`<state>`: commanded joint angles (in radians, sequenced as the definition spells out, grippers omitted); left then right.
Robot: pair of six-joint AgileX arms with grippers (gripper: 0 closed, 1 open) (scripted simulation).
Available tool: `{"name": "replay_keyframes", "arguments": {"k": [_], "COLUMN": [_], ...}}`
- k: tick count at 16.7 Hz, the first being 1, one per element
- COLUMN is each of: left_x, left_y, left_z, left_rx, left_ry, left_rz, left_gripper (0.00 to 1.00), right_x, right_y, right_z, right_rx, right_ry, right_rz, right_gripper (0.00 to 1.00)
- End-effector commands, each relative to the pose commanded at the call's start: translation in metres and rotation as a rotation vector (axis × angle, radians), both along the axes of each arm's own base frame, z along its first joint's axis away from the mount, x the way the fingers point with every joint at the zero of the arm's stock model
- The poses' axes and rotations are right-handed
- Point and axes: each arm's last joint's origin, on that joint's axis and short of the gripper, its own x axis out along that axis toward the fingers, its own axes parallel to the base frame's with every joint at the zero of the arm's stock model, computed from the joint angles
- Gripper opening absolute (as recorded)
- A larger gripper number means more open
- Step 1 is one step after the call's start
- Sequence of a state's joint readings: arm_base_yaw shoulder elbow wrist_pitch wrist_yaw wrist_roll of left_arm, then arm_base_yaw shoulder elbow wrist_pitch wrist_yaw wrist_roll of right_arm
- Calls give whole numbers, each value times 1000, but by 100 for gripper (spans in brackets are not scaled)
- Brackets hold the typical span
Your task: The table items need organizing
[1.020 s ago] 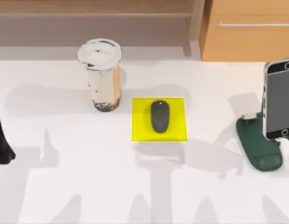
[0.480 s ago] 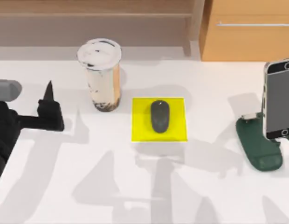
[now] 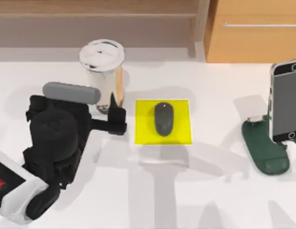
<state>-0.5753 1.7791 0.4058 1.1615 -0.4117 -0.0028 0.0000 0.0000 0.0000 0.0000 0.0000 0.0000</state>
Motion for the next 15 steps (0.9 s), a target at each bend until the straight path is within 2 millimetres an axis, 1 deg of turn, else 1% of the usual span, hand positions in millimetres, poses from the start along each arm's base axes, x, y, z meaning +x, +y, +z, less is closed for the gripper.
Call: {"name": "replay_keyframes", "arguments": {"k": [3, 6, 10, 15], "left_x": [15, 29, 40, 39], "left_y": [-23, -36, -40, -40], "left_z": [-25, -41, -48, -48], "left_rx": [-18, -59, -98, -97], "left_ry": [-54, -129, -191, -188], "left_rz": [25, 74, 120, 119], "left_gripper": [100, 100, 100, 100], "right_x": [0, 0, 0, 0], "right_y": [0, 0, 0, 0], "right_z": [0, 0, 0, 0], "right_rx": [0, 0, 0, 0], "right_ry": [0, 0, 0, 0], "right_rz": [0, 0, 0, 0], "right_gripper": [100, 100, 100, 100]}}
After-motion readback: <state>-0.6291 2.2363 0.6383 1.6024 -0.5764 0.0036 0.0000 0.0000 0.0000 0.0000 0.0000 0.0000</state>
